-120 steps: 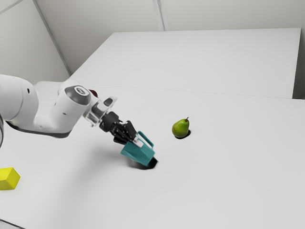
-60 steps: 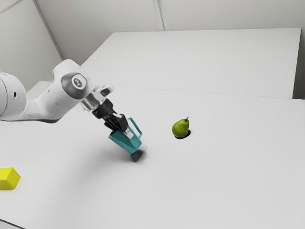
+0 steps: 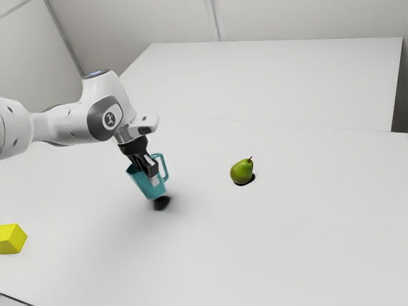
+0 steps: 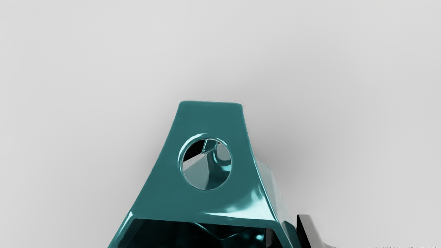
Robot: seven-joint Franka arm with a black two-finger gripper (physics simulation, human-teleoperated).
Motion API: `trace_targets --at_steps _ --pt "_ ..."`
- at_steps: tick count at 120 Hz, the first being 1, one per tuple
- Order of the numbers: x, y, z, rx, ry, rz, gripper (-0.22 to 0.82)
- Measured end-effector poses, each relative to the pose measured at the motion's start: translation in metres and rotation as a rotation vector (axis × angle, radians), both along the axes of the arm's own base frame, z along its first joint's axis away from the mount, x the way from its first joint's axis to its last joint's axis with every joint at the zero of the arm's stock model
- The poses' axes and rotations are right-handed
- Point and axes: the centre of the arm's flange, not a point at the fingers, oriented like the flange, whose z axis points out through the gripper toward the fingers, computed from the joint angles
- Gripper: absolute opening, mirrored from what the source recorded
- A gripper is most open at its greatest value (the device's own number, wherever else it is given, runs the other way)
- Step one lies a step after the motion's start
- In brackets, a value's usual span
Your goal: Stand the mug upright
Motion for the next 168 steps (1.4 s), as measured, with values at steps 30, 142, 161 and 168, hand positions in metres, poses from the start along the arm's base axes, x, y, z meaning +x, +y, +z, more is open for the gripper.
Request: trace_targets --at_steps 30,142,161,168 --pt "0.0 -0.003 -0.003 0.083 0.001 -0.037 -0.17" --pt "0.007 -0.025 -0.052 0.189 0.062 -0.06 -0.15" --pt "0.007 -0.025 -0.052 0.182 0.064 -0.056 0.2" --pt "0.007 -0.025 -0.051 0.181 0.063 -0.055 0.3"
